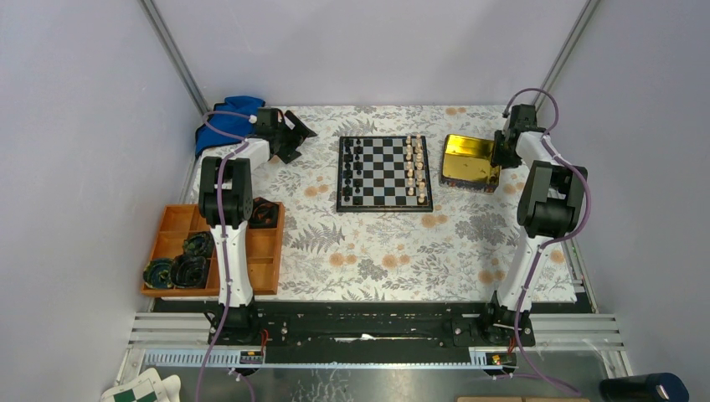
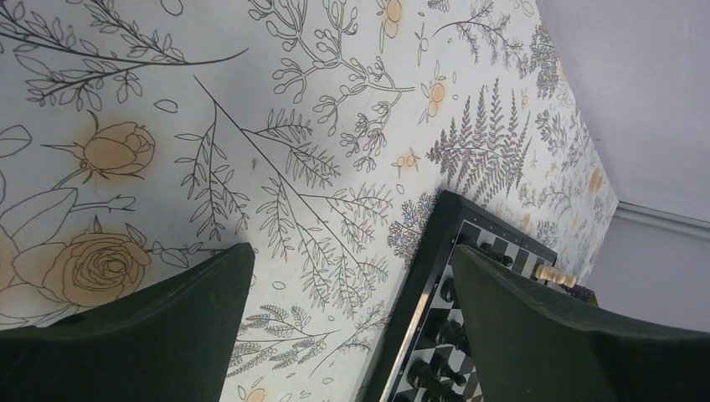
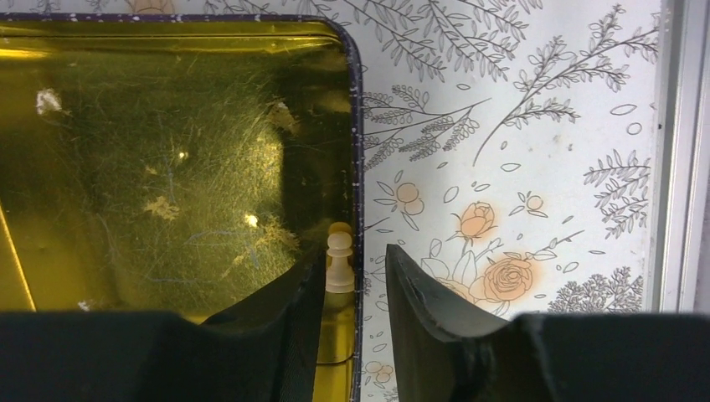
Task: Set up the chess pieces on the board
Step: Adjust the storage box at the center of the board, then pick up the chess piece from the storage box.
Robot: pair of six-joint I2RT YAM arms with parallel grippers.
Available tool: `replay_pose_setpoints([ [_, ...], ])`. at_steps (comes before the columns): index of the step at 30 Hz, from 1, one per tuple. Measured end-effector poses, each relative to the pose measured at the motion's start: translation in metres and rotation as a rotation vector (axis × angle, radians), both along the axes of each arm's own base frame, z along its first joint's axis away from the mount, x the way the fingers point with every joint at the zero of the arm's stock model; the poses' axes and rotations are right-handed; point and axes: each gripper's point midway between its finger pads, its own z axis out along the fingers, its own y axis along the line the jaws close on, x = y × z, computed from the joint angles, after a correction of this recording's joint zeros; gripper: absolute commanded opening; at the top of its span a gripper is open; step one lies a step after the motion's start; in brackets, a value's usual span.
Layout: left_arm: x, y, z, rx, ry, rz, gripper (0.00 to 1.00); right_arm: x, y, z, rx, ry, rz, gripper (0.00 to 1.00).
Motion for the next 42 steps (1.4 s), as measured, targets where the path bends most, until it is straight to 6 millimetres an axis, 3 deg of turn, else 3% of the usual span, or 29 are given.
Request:
replay_pose_setpoints([
  [11,0.001,0.0,0.0,0.0,-0.002,0.0,0.99,0.003,-0.013,0.012,-0.126,-0.016,-0.041,0.41],
  [19,0.001,0.0,0.0,0.0,-0.003,0.0,0.99,0.02,0.019,0.036,-0.207,-0.056,0.029,0.41],
  [25,0.001,0.0,0.0,0.0,-0.003,0.0,0.99,0.026,0.031,0.046,-0.235,-0.071,0.042,0.4],
  [42,0.001,0.0,0.0,0.0,-0.003,0.0,0.99,0.004,0.031,-0.003,-0.28,0.12,-0.001,0.34],
])
